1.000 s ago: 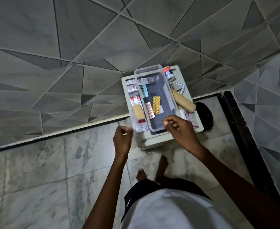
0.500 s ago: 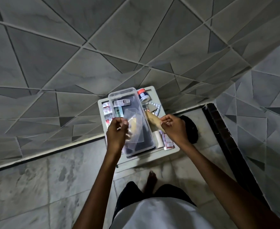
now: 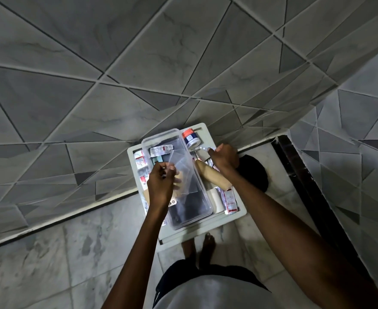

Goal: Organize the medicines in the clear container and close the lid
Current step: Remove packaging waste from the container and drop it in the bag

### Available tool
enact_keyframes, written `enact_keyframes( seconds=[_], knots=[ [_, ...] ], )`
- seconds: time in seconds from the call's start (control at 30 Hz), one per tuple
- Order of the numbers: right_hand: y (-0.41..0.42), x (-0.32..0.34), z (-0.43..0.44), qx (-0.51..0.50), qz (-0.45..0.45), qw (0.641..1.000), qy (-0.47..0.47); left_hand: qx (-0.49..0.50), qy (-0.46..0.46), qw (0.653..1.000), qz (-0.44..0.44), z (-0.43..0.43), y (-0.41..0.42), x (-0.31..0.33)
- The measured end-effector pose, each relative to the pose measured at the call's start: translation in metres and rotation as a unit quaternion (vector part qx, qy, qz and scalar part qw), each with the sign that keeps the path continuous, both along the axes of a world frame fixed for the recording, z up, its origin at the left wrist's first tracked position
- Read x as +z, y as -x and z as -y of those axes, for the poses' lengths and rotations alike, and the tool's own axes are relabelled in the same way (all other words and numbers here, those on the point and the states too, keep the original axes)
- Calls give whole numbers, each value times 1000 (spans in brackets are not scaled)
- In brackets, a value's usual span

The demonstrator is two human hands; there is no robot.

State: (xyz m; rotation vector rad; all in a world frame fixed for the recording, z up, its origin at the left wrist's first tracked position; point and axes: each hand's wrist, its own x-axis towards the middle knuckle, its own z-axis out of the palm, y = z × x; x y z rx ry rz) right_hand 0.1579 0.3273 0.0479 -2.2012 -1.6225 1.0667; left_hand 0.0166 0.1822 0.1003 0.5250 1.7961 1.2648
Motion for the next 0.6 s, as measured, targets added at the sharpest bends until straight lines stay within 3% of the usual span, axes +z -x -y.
enact_keyframes(
  seconds=[0.27,0.4,0.6],
  knots=[
    [29,12,-4,-41,53,996,65,-11,7,1000,-20,-11,17,-9],
    [37,-6,-9,-83,15,994,68,-7,1,999,-31,-15,21,-4],
    [5,7,-3,-167,-239,956,35,-16,-12,1000,-20,-25,13,7]
  ],
)
